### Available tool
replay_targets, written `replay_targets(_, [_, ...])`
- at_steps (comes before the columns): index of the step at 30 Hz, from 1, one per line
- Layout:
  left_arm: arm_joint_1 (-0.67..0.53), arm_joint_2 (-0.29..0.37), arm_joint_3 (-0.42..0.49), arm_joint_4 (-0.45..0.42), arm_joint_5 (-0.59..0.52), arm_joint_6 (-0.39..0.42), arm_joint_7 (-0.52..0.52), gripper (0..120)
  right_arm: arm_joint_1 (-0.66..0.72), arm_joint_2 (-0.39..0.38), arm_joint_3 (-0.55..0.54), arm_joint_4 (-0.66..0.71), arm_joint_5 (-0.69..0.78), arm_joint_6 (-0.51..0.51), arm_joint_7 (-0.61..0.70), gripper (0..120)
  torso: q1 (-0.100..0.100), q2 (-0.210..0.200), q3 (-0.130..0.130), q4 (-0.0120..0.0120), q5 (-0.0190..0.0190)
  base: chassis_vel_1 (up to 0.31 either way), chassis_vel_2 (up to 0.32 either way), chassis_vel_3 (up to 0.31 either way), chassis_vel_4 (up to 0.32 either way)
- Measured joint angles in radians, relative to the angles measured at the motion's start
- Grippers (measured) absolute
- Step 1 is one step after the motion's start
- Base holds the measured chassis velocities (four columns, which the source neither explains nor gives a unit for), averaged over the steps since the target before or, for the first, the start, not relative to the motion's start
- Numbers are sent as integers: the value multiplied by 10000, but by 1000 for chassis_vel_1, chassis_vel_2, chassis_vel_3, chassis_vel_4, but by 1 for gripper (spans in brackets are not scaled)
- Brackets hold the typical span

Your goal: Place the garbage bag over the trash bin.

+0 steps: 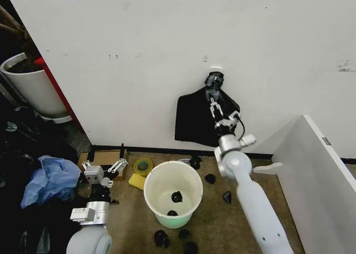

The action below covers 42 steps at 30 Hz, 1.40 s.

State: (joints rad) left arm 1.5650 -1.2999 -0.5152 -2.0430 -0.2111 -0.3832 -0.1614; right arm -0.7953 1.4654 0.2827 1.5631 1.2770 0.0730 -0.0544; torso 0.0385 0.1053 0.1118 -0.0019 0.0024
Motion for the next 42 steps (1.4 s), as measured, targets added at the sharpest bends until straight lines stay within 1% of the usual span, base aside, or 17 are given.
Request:
replay_targets(3, [-7, 21, 0, 5, 0, -39, -2, 100, 135, 124, 14, -236, -210, 31, -65, 97, 0, 0, 0, 1, 2, 0, 0, 0, 0])
replay_targets(7, [-127, 70, 17, 113, -12, -109, -16, 100, 209, 189, 71, -510, -514, 98, -145, 83, 0, 0, 0, -1, 2, 0, 0, 0, 0])
replay_targets(8, [-127, 70, 17, 113, -12, -109, -16, 100, 209, 189, 71, -510, -514, 98, -145, 83, 0, 0, 0, -1, 2, 0, 0, 0, 0])
replay_targets(10, [-158, 65, 58, 150, -17, -122, -21, 100, 186, 189, 127, -562, -604, 150, -215, 72, 0, 0, -1, -1, 2, 0, 0, 0, 0])
replay_targets(13, [-178, 53, 128, 203, -11, -149, -23, 100, 127, 181, 237, -571, -685, 214, -307, 63, 0, 0, -1, -1, 2, 0, 0, 0, 0])
replay_targets(14, [-193, 47, 153, 230, 1, -164, -23, 100, 74, 154, 286, -537, -703, 240, -361, 56, 0, 0, -1, -1, 3, 0, 0, 0, 0])
replay_targets(15, [-193, 47, 153, 230, 1, -164, -23, 100, 74, 154, 286, -537, -703, 240, -361, 56, 0, 0, -1, -1, 3, 0, 0, 0, 0])
replay_targets(16, [-200, 41, 176, 251, 16, -172, -24, 100, 23, 124, 326, -470, -705, 258, -394, 53, 0, 0, -1, -1, 3, 0, 0, 0, 0])
replay_targets(22, [-243, -25, 318, 368, 177, -224, -26, 100, -102, 45, 393, -268, -726, 389, -584, 28, -2, 0, -1, -2, 3, 0, 0, 0, 0])
replay_targets(23, [-243, -25, 318, 368, 177, -224, -26, 100, -102, 45, 393, -268, -726, 389, -584, 28, -2, 0, -1, -2, 3, 0, 0, 0, 0])
replay_targets(30, [-242, -74, 360, 442, 309, -253, -35, 100, -62, 58, 382, -372, -991, 531, -1047, 0, -1, 0, -1, 0, 3, 0, 0, 0, 0])
replay_targets(35, [-213, -100, 363, 450, 364, -264, -40, 100, -185, -22, 359, -323, -1058, 620, -1220, 0, -1, 0, -1, 0, 3, 0, 0, 0, 0])
replay_targets(42, [-263, -107, 378, 461, 376, -270, -50, 100, -956, -365, -24, 67, -1726, 836, -1308, 0, -2, 0, -2, 0, 3, 0, 0, 0, 0])
